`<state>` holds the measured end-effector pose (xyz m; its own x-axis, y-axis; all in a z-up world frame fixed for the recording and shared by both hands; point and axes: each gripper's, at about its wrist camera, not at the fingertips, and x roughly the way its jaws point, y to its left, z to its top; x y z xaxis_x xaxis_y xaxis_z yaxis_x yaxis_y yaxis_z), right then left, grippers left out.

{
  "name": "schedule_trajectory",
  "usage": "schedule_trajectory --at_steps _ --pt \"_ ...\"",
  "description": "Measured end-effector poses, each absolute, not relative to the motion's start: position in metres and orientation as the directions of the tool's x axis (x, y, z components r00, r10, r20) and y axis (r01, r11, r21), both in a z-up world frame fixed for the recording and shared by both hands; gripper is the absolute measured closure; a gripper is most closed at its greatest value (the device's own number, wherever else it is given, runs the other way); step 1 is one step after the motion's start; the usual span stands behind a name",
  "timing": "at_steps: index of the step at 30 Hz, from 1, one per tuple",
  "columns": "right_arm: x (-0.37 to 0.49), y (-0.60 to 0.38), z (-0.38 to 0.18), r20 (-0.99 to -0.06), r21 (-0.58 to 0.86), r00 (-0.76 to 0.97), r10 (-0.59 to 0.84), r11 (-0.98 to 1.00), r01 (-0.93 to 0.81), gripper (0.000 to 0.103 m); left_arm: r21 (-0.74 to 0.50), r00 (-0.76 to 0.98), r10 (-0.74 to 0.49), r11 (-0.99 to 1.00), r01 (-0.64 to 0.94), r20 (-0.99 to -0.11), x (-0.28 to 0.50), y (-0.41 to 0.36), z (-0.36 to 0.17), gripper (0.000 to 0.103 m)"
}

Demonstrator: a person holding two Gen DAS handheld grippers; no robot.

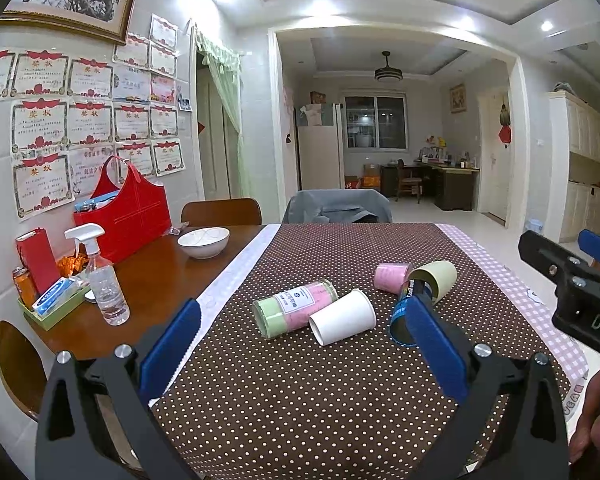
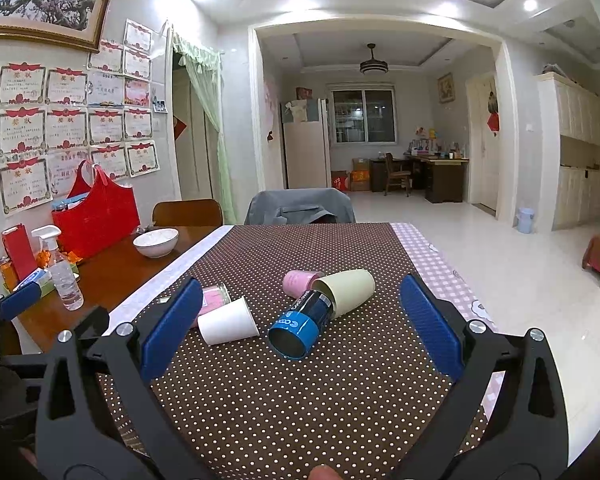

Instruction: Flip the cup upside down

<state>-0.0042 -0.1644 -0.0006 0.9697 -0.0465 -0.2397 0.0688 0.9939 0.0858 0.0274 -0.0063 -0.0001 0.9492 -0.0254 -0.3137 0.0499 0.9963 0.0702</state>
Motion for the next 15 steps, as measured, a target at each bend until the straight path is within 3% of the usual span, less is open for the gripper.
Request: schedule_trajectory --at_steps 15 --pt "0.032 -0.161 -0.009 -0.303 0.063 0.952 -0.03 0.997 0.051 0.006 0.109 0.935 -0.031 0.991 0.074 -0.353 0.065 -0.004 -0.008 0.003"
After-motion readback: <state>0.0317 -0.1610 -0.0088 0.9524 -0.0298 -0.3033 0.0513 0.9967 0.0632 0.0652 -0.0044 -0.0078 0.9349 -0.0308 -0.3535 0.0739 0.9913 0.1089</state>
